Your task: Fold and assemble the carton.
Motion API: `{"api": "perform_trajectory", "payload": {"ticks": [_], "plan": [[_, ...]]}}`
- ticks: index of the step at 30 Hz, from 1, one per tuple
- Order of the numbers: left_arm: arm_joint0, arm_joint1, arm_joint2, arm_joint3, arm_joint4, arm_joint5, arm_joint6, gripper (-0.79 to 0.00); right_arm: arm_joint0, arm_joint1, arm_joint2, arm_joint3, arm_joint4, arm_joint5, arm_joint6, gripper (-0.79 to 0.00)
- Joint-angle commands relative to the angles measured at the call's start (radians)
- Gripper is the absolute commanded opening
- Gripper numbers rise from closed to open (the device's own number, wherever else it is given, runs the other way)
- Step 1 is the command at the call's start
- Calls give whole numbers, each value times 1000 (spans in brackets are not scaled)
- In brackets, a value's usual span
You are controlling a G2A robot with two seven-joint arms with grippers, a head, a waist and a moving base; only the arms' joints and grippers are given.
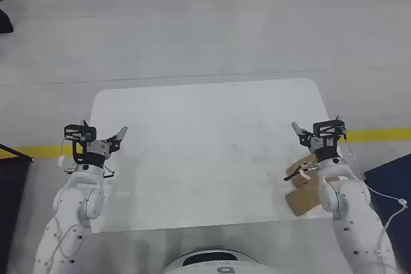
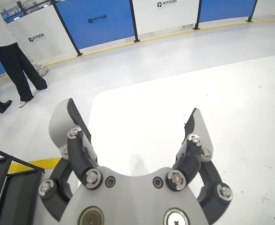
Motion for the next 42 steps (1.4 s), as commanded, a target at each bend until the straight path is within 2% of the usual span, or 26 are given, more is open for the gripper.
{"api": "perform_trajectory", "payload": {"ticks": [1, 3, 8, 12, 16, 22, 25, 34, 42], "plan": [[0, 0, 0, 0, 0, 0, 0, 0, 0, 0, 0, 0, 0, 0, 0, -1], [0, 0, 0, 0, 0, 0, 0, 0, 0, 0, 0, 1, 4, -5, 1, 0], [0, 0, 0, 0, 0, 0, 0, 0, -72, 21, 156, 25, 108, -273, -17, 0], [0, 0, 0, 0, 0, 0, 0, 0, -171, 40, 290, 29, 187, -567, -60, 0], [0, 0, 0, 0, 0, 0, 0, 0, -225, 51, 346, 48, 166, -718, -65, 0], [0, 0, 0, 0, 0, 0, 0, 0, -240, 70, 430, 158, 111, -945, -161, 0], [0, 0, 0, 0, 0, 0, 0, 0, -241, 80, 469, 214, 64, -1012, -205, 0], [0, 0, 0, 0, 0, 0, 0, 0, -291, 135, 433, 318, -128, -1012, -330, 0], [0, 0, 0, 0, 0, 0, 0, 0, -229, 177, 380, 414, -176, -1012, -357, 0]]}}
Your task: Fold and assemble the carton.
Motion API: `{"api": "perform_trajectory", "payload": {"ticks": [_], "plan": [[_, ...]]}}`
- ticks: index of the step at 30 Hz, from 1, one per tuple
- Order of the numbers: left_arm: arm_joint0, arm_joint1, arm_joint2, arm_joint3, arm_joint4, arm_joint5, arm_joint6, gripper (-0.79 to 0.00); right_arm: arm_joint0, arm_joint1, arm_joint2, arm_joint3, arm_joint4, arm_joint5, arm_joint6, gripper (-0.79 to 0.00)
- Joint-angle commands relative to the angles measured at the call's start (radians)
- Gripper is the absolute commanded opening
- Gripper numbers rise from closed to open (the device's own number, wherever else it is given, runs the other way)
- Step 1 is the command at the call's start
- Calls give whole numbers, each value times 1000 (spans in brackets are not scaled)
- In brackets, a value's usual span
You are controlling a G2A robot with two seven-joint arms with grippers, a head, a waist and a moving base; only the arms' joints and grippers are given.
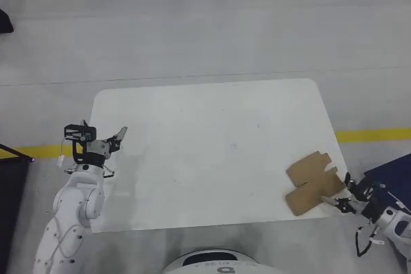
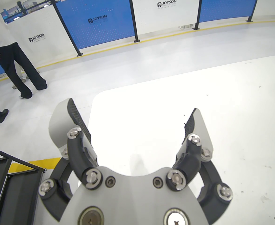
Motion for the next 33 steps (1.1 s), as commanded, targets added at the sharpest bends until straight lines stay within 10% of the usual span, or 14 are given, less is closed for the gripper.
{"api": "perform_trajectory", "payload": {"ticks": [1, 33], "plan": [[0, 0, 0, 0, 0, 0, 0, 0, 15, 6, -15, 11, -2, 0, -4, 0], [0, 0, 0, 0, 0, 0, 0, 0, 91, 14, -145, -86, 1, 158, 135, -52]]}}
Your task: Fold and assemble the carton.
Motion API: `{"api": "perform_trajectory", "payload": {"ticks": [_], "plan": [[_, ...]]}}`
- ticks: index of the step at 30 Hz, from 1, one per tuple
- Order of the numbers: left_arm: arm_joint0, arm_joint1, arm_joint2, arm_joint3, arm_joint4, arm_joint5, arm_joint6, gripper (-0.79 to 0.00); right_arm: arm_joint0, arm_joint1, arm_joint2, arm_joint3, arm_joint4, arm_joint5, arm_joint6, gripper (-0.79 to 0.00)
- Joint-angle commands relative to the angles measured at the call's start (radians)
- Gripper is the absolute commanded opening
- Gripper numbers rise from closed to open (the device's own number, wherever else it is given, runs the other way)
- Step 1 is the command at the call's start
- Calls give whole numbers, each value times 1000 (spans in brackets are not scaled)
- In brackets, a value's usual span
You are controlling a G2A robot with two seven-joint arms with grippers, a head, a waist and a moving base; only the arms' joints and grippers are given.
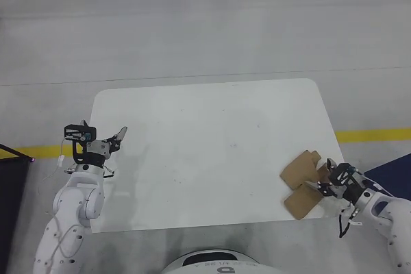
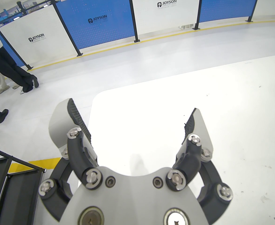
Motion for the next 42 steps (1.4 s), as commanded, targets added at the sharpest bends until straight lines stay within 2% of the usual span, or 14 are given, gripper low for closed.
{"api": "perform_trajectory", "payload": {"ticks": [1, 4, 8, 15, 19, 30, 42], "plan": [[0, 0, 0, 0, 0, 0, 0, 0, -2, 0, -2, -5, -1, 14, 7, -49], [0, 0, 0, 0, 0, 0, 0, 0, -3, 0, 0, -8, 8, 27, 16, -46], [0, 0, 0, 0, 0, 0, 0, 0, -48, 1, 15, -68, -7, 28, -2, 0], [0, 0, 0, 0, 0, 0, 0, 0, -137, 0, 20, -176, -58, 68, -34, 0], [0, 0, 0, 0, 0, 0, 0, 0, -132, -2, 13, -174, -28, 82, -5, -28], [0, 0, 0, 0, 0, 0, 0, 0, -111, -10, -46, -189, -2, 140, 94, 0], [0, 0, 0, 0, 0, 0, 0, 0, -93, -10, -17, -131, 2, 219, 140, 0]]}}
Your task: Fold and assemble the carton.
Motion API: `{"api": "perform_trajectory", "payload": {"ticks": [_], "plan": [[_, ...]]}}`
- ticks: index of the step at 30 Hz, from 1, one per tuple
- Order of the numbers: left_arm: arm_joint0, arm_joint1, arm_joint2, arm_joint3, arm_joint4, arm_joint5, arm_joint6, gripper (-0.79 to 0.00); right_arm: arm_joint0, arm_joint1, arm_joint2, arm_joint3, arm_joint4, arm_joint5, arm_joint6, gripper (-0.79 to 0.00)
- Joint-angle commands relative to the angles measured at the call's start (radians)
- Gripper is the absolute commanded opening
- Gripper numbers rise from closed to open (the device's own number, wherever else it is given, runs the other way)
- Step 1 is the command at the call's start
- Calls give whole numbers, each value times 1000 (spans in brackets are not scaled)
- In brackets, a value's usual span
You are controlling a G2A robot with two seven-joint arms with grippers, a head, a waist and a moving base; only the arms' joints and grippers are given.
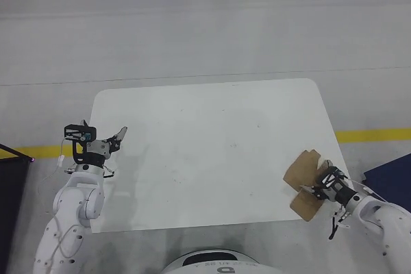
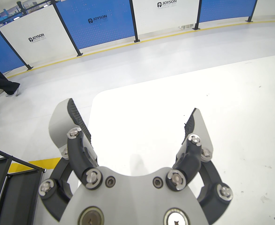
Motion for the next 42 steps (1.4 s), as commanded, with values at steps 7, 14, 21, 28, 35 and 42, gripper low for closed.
{"api": "perform_trajectory", "payload": {"ticks": [7, 14, 21, 28, 35, 42], "plan": [[0, 0, 0, 0, 0, 0, 0, 0, 38, 0, 25, 62, 33, 43, 29, -3], [0, 0, 0, 0, 0, 0, 0, 0, 82, 0, 37, 121, 58, 66, 58, -15], [0, 0, 0, 0, 0, 0, 0, 0, 108, 0, 49, 150, 88, 68, 60, -12], [0, 0, 0, 0, 0, 0, 0, 0, 123, -3, 80, 179, 149, 97, 45, -55], [0, 0, 0, 0, 0, 0, 0, 0, 152, -12, 171, 271, 522, 65, 73, -28], [0, 0, 0, 0, 0, 0, 0, 0, 201, -4, 243, 449, 971, -74, 309, -52]]}}
